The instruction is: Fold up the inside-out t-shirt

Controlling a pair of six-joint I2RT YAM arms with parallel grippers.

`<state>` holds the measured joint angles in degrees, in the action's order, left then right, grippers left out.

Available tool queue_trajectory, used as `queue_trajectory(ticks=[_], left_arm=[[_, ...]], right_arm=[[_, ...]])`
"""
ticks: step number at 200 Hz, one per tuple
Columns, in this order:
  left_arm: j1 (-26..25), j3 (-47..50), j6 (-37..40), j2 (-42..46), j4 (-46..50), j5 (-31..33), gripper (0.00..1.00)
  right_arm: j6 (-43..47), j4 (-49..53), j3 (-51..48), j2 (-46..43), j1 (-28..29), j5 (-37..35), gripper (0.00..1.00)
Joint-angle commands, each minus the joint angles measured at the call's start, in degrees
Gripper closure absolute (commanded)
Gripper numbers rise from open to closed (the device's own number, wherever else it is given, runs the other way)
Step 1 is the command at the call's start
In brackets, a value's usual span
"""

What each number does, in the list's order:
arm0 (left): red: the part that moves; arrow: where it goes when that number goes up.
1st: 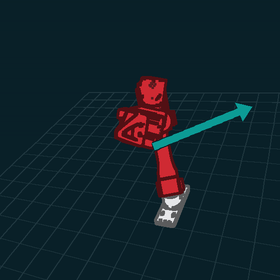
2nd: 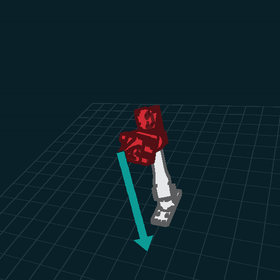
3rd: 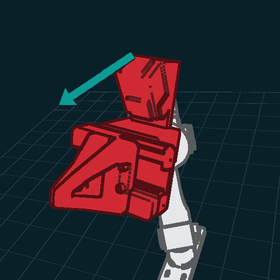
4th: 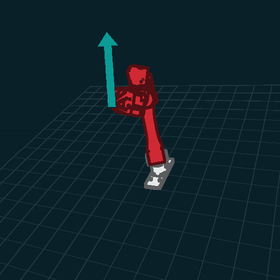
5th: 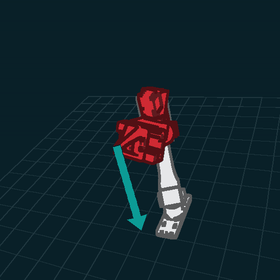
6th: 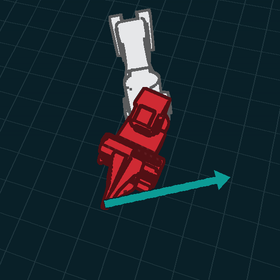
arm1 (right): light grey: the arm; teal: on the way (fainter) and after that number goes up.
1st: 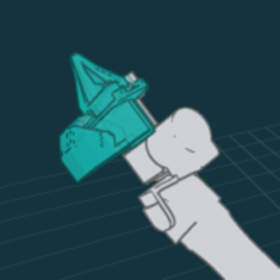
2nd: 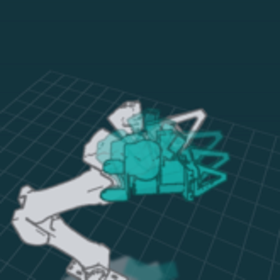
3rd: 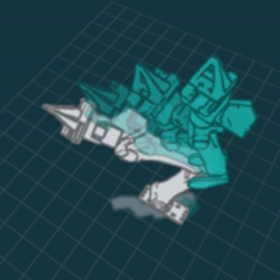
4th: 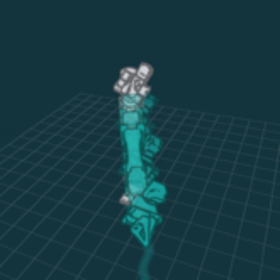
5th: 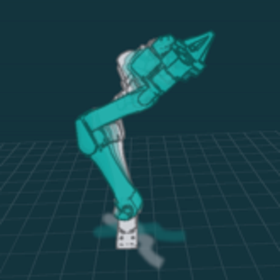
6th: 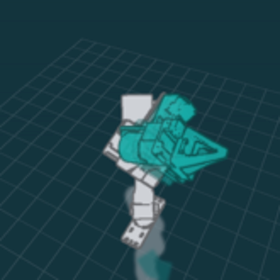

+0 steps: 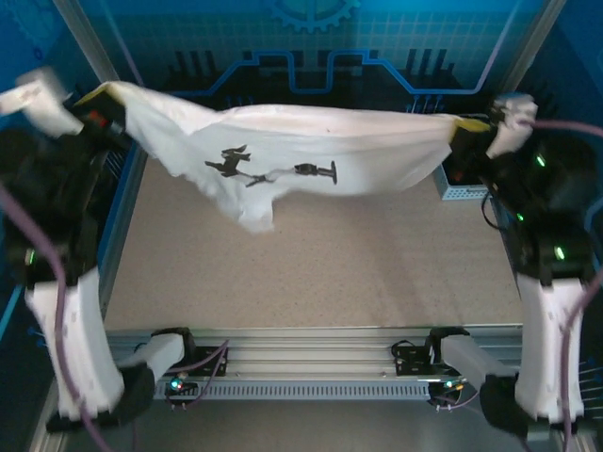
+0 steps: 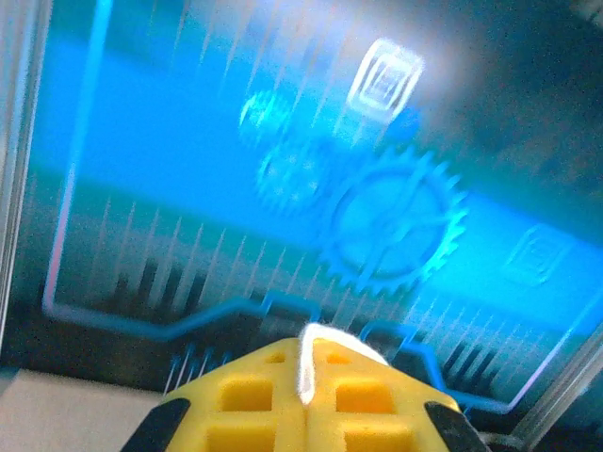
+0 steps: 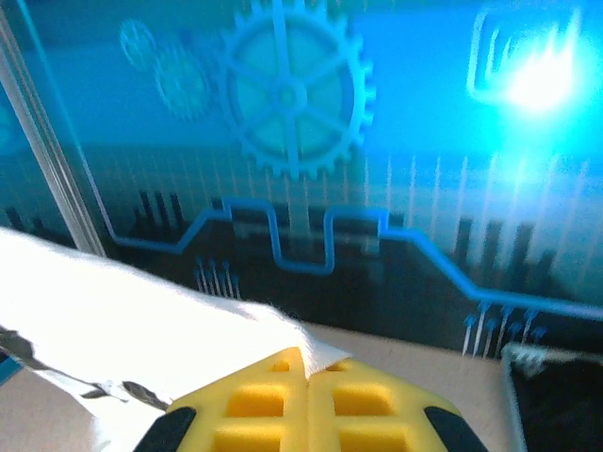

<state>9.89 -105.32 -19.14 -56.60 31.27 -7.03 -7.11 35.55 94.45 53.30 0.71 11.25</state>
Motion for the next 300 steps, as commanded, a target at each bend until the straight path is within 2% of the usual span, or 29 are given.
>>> queue_trajectory(ticks=[1,37,73,103,140,174,181,201,217,234,246,255,266,272,281,294,300], left_arm=[[-0.22,2.07,0.46,7.45,-6.27,2.27,1.00],[-0.22,-1.62,1.23,11.25,-6.62,1.62,1.00],[-0.22,-3.92,1.61,6.94,-9.00,1.72,1.00],[-0.22,-1.98,1.69,-0.87,-13.69,1.44,1.00],[-0.93,4.44,1.31,-12.77,-23.02,0.32,1.00],[-4.44,7.45,5.88,-28.81,-30.76,2.24,1.00],[-4.93,6.44,6.55,-33.35,-31.43,2.48,0.96],[-5.54,-1.44,7.85,-48.48,-30.76,3.89,0.95],[-5.58,-14.76,8.06,-62.59,-24.39,5.06,0.93],[-5.67,-32.98,7.47,-76.46,-13.49,3.98,0.73],[-5.92,-43.30,6.07,-82.82,-6.56,2.85,0.62],[-6.38,-45.53,5.14,-83.89,-3.73,1.53,0.54],[-7.33,-40.78,4.39,-80.75,-3.13,0.69,0.46],[-8.03,-34.89,4.00,-77.01,-4.64,0.70,0.42],[-9.30,-20.94,2.94,-69.24,-11.60,0.75,0.36],[-11.21,1.86,-0.50,-56.55,-25.64,0.00,0.33],[-12.35,9.45,-2.41,-51.29,-31.32,-0.82,0.32]], right_arm=[[2.05,1.85,-0.06,-6.94,0.50,-3.86,1.00],[3.60,5.72,5.09,-11.98,0.50,-5.59,1.00],[6.67,6.65,9.14,-9.59,0.45,-7.87,1.00],[9.31,3.24,7.53,-4.79,0.45,-9.45,1.00],[11.71,-5.12,-0.35,3.75,0.49,-10.73,1.00],[10.77,-16.42,-6.67,18.12,0.55,-11.76,1.00],[10.24,-18.37,-6.48,22.62,0.61,-11.81,1.00],[7.68,-21.69,-1.18,38.04,0.91,-12.82,0.99],[4.44,-20.02,8.73,52.33,1.15,-13.55,0.89],[1.98,-10.86,24.58,67.36,1.45,-15.32,0.70],[1.59,-3.72,34.26,74.22,1.66,-16.45,0.65],[1.70,-1.39,36.50,75.63,1.87,-16.24,0.62],[1.57,-0.54,34.04,73.76,2.10,-15.07,0.58],[1.45,-0.08,31.34,71.77,2.28,-14.53,0.52],[1.47,-0.08,24.20,66.89,2.99,-14.86,0.46],[-0.09,0.13,12.37,59.45,4.27,-15.64,0.45],[-1.21,-0.18,6.16,55.79,4.99,-15.59,0.45]])
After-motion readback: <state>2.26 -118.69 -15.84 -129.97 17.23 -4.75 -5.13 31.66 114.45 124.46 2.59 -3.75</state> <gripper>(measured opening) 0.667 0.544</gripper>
